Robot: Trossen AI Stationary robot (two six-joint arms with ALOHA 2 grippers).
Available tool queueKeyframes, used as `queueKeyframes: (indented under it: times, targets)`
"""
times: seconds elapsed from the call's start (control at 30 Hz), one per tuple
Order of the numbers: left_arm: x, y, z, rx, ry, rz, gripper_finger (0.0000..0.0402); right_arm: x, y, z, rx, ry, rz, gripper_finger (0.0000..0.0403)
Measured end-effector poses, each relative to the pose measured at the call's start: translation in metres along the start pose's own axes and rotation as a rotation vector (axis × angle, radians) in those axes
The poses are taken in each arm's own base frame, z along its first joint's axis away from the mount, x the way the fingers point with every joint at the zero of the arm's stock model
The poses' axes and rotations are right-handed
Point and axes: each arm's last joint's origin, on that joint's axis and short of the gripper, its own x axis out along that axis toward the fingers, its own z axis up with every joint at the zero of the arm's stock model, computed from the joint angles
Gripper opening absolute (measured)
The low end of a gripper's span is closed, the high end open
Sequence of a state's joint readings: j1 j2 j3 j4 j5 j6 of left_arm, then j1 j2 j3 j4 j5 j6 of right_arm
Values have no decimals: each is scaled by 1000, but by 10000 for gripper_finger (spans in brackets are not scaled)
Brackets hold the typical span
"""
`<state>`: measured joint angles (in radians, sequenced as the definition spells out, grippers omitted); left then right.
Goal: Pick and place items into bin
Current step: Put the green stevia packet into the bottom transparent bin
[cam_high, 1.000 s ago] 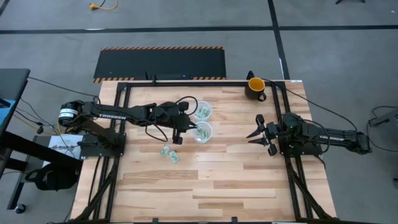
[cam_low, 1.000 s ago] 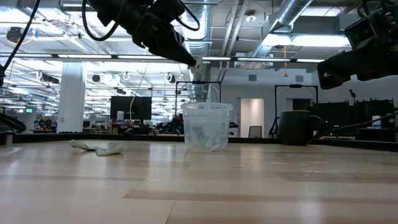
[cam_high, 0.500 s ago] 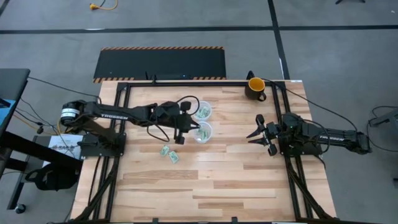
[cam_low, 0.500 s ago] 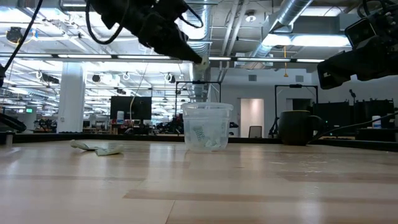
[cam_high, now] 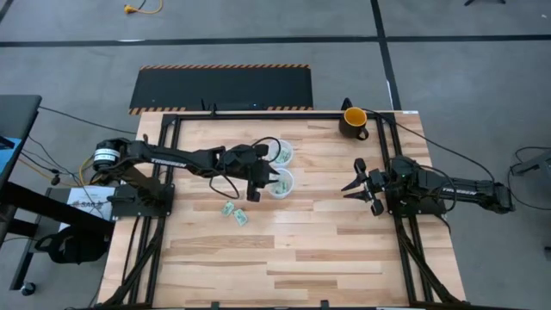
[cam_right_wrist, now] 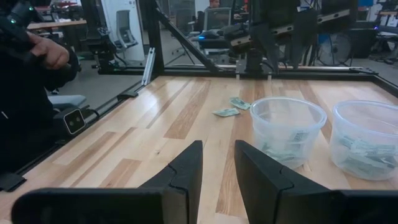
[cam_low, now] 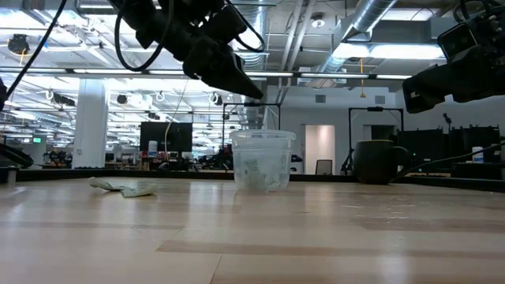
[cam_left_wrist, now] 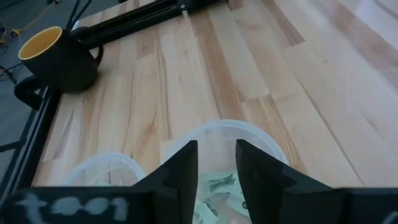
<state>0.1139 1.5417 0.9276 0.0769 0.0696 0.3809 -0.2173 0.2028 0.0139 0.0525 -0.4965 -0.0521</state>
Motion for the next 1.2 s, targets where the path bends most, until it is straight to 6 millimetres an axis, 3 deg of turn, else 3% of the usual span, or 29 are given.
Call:
queueKeyframes:
  times: [0.17,0.47,0.7,1.0,1.2]
  targets:
    - [-2,-1,1,0,67,28,108,0,0,0,0,1,0,87]
    - [-34,-6,21,-73,447,-17,110,0,0,0,0,0,0,87]
    - [-49,-23,12,-162,679,-79,110,0,0,0,0,0,0,87]
    - [-52,-51,14,-165,719,-119,110,0,0,0,0,0,0,87]
    - [-49,-69,-11,-223,804,-116,110,0,0,0,0,0,0,87]
